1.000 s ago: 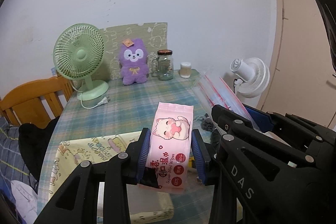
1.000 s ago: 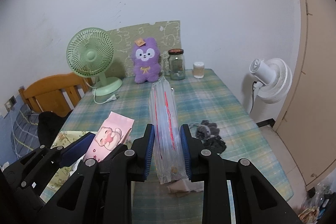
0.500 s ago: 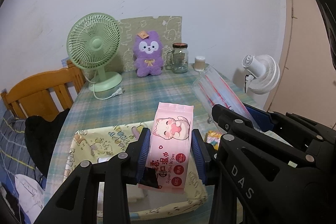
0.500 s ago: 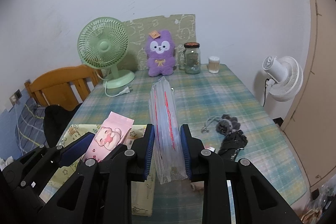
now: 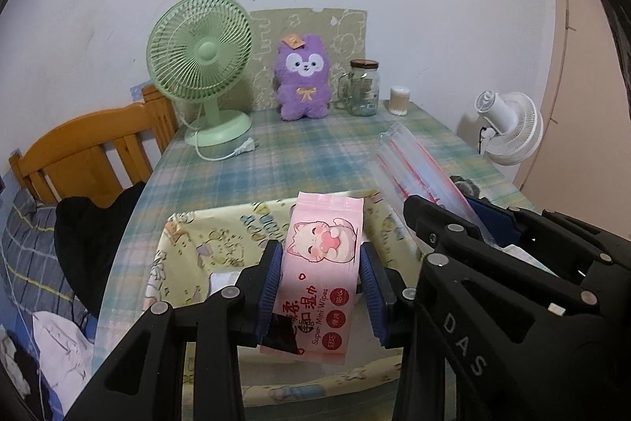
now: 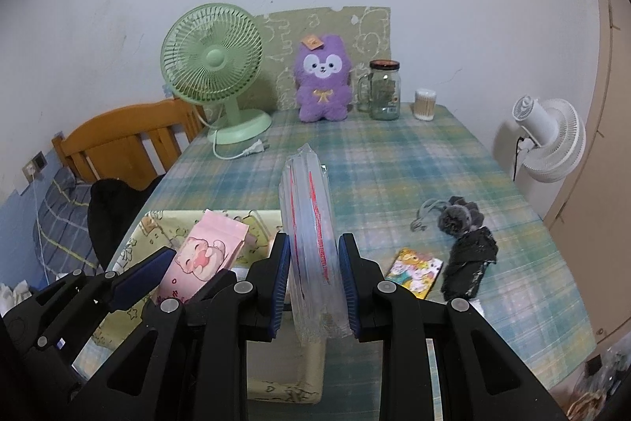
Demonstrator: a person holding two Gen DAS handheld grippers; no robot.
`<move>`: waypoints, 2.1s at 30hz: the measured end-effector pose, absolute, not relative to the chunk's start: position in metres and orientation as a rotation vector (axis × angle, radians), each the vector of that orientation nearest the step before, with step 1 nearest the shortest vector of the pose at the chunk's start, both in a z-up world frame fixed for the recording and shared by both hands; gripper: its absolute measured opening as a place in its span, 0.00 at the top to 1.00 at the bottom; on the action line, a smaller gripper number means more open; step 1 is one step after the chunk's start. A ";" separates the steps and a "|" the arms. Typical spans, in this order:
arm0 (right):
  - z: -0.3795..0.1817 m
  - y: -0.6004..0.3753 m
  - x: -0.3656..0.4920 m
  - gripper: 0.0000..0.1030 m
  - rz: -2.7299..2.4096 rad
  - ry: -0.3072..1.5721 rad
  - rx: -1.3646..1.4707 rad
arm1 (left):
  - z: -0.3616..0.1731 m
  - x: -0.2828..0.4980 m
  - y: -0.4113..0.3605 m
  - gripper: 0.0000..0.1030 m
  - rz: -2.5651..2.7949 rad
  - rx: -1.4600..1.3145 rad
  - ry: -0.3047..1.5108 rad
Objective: Organize soft objects
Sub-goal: 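Carry the pink pack over the yellow box with the left tool while the right tool carries the clear bag, then open both tools to drop the pink pack and clear bag into the yellow box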
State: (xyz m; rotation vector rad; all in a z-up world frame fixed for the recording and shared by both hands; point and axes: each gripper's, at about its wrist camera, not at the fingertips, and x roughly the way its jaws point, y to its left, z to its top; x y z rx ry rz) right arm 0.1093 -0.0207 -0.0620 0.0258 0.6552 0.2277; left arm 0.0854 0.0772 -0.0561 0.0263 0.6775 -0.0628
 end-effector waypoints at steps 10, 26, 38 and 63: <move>-0.077 0.000 0.116 0.72 0.268 0.695 -0.002 | -0.075 0.094 0.101 0.61 -0.017 0.012 0.736; -0.107 0.024 0.127 0.72 0.332 0.788 -0.019 | -0.105 0.105 0.120 0.59 0.035 0.014 0.832; -0.103 0.019 0.131 0.45 0.363 0.803 0.020 | -0.101 0.108 0.121 0.44 -0.002 -0.048 0.837; -0.062 -0.007 0.116 0.22 0.349 0.720 0.034 | -0.058 0.093 0.098 0.15 -0.004 -0.020 0.738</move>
